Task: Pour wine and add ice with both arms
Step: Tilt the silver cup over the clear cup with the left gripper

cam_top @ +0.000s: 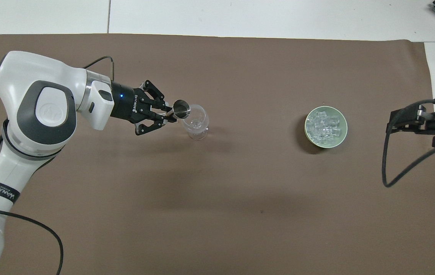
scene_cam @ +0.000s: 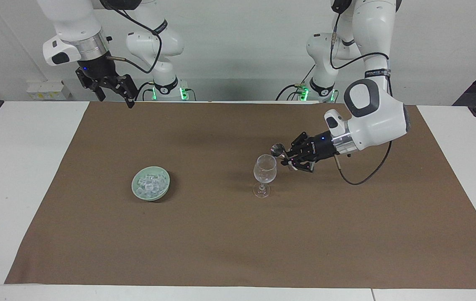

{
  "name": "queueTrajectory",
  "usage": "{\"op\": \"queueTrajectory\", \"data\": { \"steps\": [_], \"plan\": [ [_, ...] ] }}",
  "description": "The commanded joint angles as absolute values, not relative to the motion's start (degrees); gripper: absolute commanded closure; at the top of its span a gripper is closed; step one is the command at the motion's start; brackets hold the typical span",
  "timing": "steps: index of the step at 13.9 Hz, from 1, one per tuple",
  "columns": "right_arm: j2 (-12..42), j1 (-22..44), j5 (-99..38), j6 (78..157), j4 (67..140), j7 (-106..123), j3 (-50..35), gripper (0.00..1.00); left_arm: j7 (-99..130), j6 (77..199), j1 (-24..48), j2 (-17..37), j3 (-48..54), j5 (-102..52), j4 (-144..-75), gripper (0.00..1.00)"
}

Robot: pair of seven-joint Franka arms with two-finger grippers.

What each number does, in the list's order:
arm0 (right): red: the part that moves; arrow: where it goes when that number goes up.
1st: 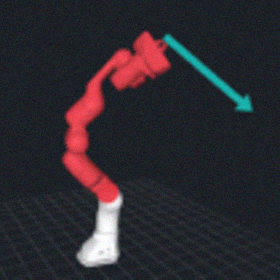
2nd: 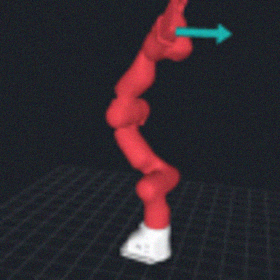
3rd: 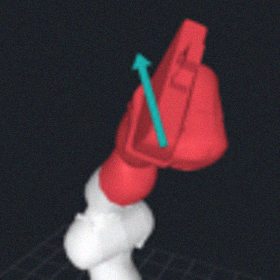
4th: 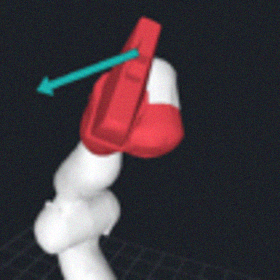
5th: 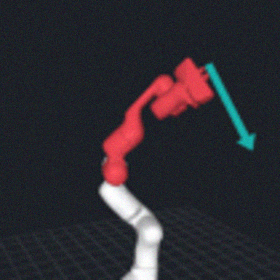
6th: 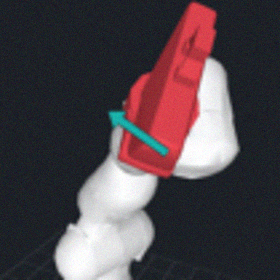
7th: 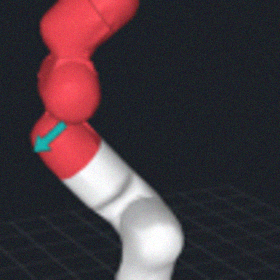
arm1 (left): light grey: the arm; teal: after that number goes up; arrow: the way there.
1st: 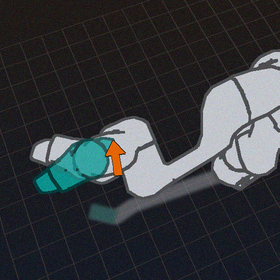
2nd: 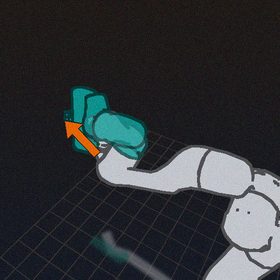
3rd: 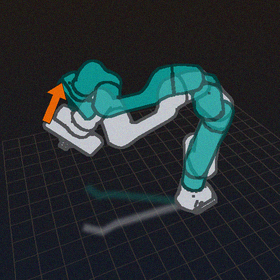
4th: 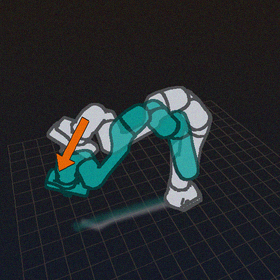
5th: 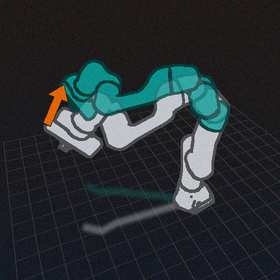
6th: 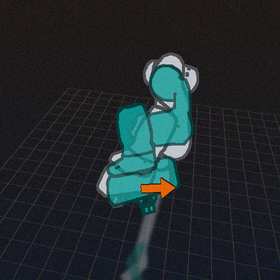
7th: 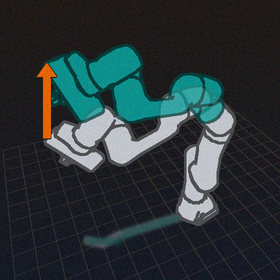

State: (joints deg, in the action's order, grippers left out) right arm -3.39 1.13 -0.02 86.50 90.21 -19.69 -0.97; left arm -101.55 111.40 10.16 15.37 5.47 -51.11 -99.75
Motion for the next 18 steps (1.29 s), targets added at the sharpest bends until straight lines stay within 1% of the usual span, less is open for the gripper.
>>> {"op": "queueTrajectory", "data": {
  "steps": [1, 14, 16, 18],
  "plan": [
    [-3.9, 0.4, -1.5, 87.5, 91.0, -18.0, -1.1, 0.00, -100.2, 112.0, 11.3, 14.9, 4.3, -48.3, -99.1, 1.00],
    [-3.9, 0.4, -1.5, 87.5, 91.0, -18.0, -1.1, 0.00, -88.4, 113.3, 13.9, 14.7, 4.2, -39.5, -97.6, 1.00],
    [-3.9, 0.4, -1.5, 87.5, 91.0, -18.0, -1.1, 0.00, -85.8, 113.1, 14.2, 14.8, 4.3, -37.0, -96.1, 1.00],
    [-3.9, 0.4, -1.5, 87.5, 91.0, -18.0, -1.1, 0.00, -84.5, 112.8, 14.6, 14.8, 4.3, -35.7, -95.9, 1.00]
  ]
}}
